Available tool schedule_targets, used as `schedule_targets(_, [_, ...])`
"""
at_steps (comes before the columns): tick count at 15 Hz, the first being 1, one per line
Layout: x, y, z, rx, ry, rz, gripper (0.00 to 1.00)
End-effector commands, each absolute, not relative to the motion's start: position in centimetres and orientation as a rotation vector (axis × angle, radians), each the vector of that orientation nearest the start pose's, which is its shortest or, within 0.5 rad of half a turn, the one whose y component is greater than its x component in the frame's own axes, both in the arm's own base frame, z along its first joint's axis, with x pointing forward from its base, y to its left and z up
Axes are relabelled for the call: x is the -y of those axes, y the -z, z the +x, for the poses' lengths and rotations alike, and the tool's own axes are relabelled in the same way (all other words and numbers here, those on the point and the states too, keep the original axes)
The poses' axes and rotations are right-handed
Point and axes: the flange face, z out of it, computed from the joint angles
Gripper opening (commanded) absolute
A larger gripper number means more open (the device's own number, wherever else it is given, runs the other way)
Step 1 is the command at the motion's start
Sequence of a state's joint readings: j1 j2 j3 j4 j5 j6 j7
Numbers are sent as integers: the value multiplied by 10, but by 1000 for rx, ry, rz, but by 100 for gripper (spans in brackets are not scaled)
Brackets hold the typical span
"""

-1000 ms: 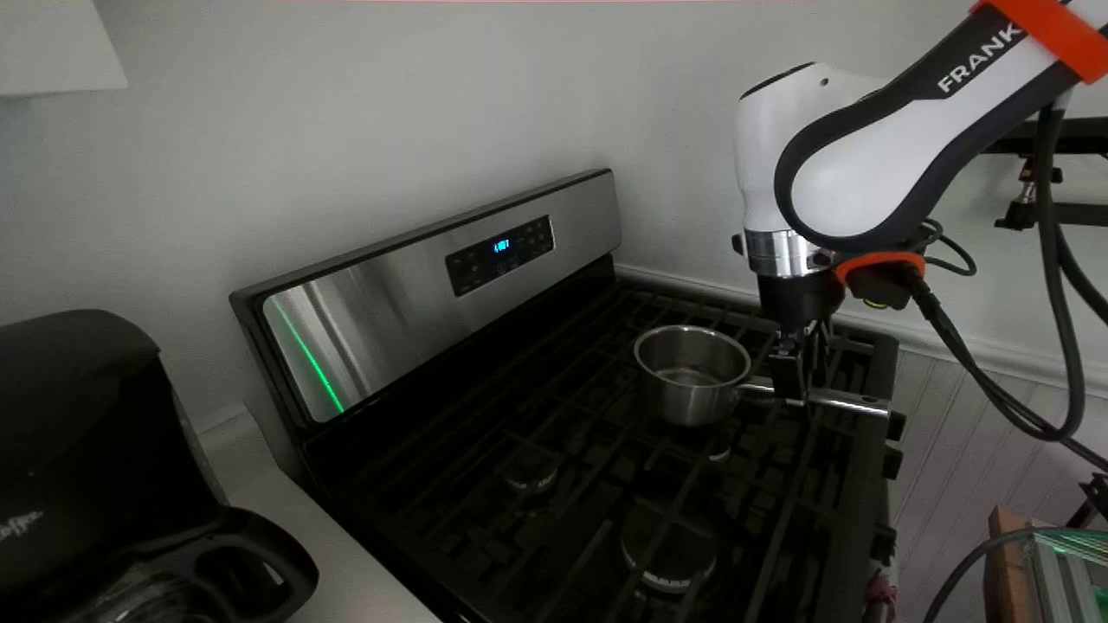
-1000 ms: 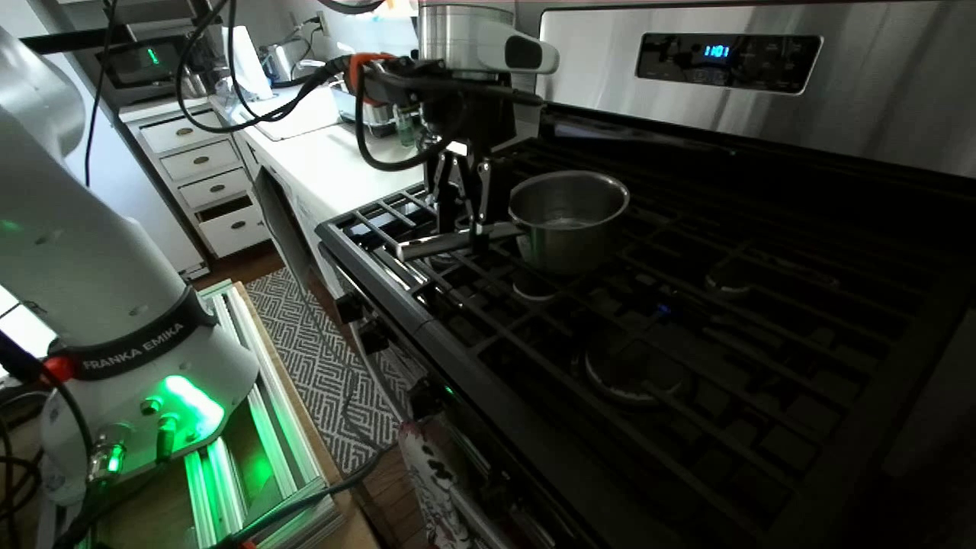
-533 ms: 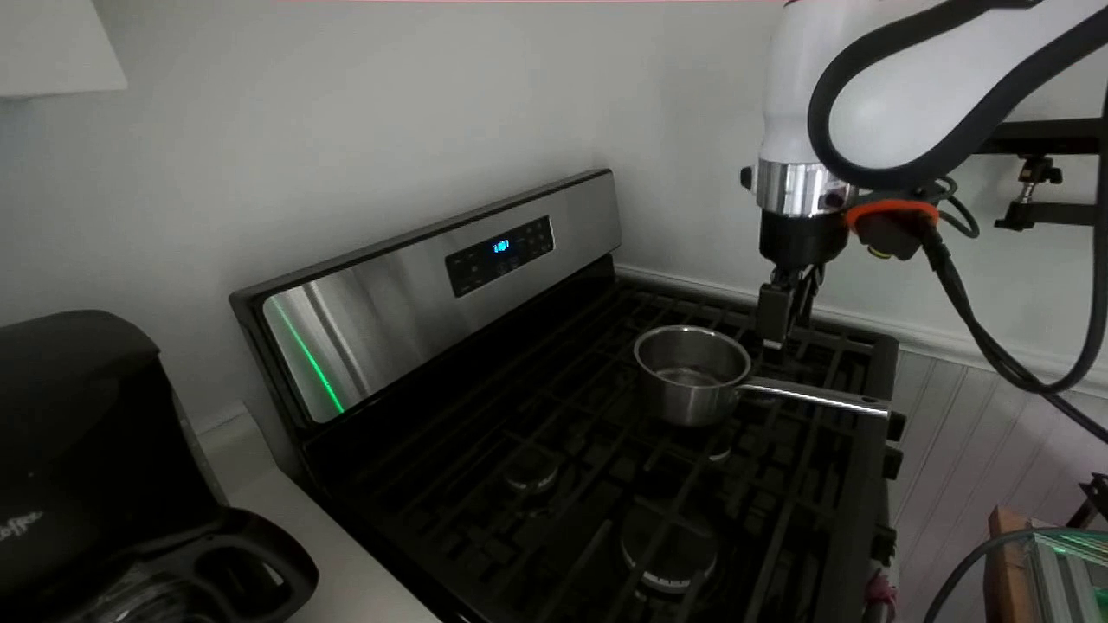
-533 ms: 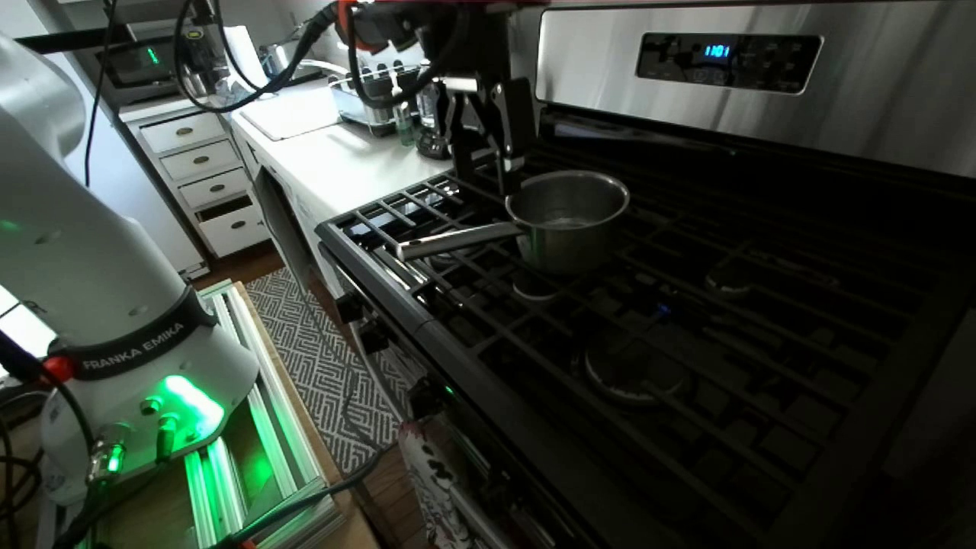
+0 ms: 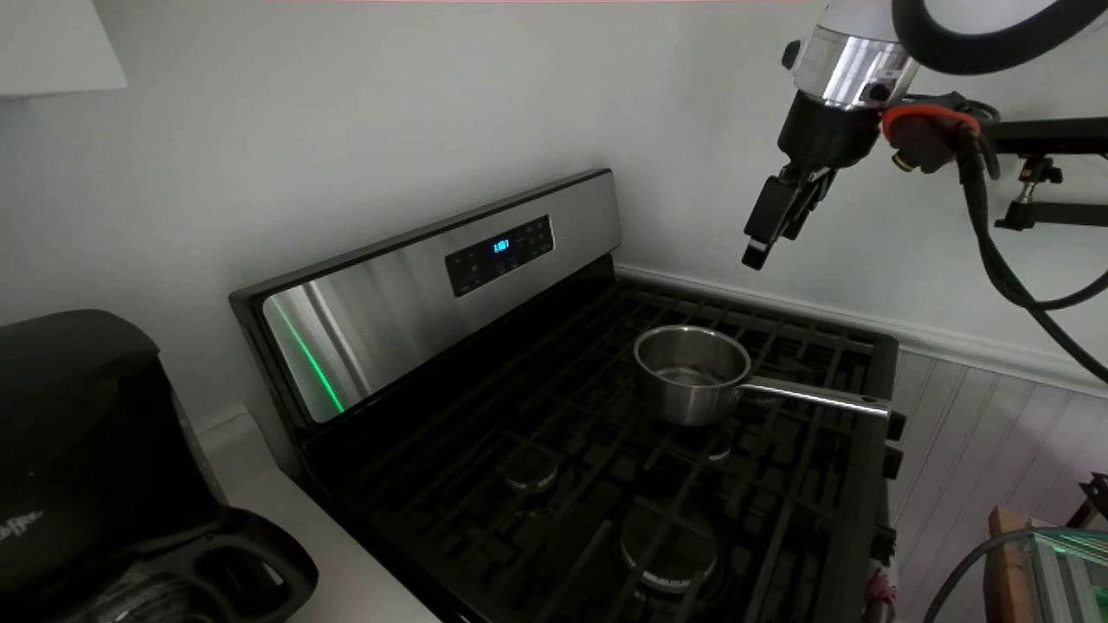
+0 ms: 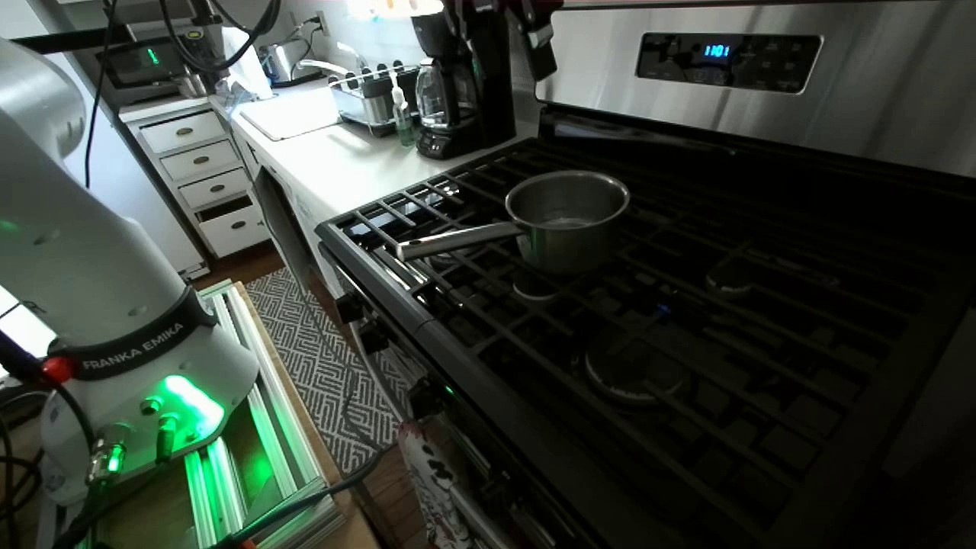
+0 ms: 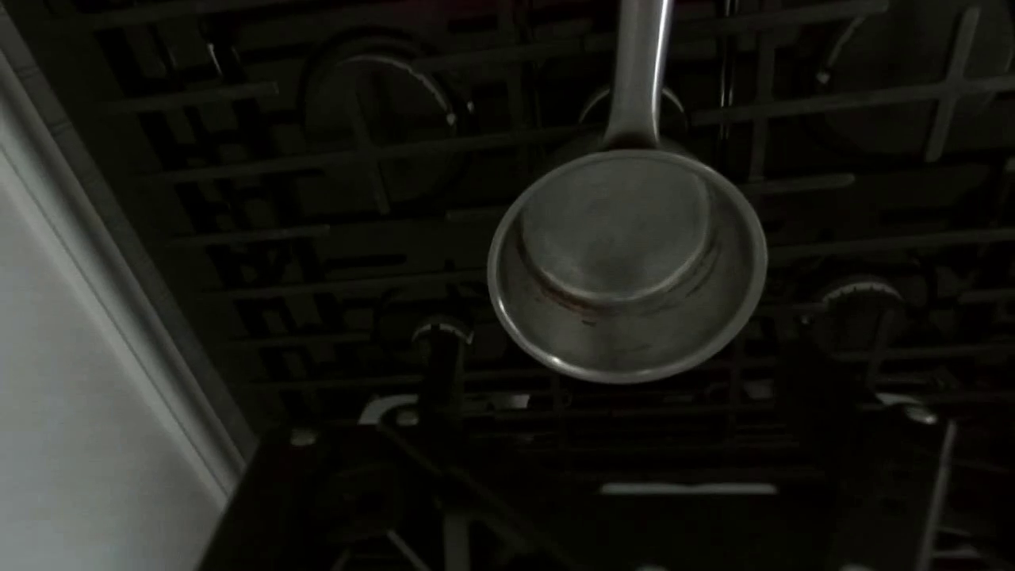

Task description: Move the silver pot to the left

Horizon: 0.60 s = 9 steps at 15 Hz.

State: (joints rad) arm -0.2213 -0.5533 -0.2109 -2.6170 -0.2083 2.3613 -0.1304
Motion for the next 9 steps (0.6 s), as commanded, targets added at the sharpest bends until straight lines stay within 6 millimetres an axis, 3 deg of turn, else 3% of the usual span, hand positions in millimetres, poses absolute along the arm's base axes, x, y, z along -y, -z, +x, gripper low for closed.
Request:
schedule_targets(1, [168, -469, 352, -298, 574, -3189, 100])
schedule_targets(9, [170, -473, 359, -298, 565, -3203, 100])
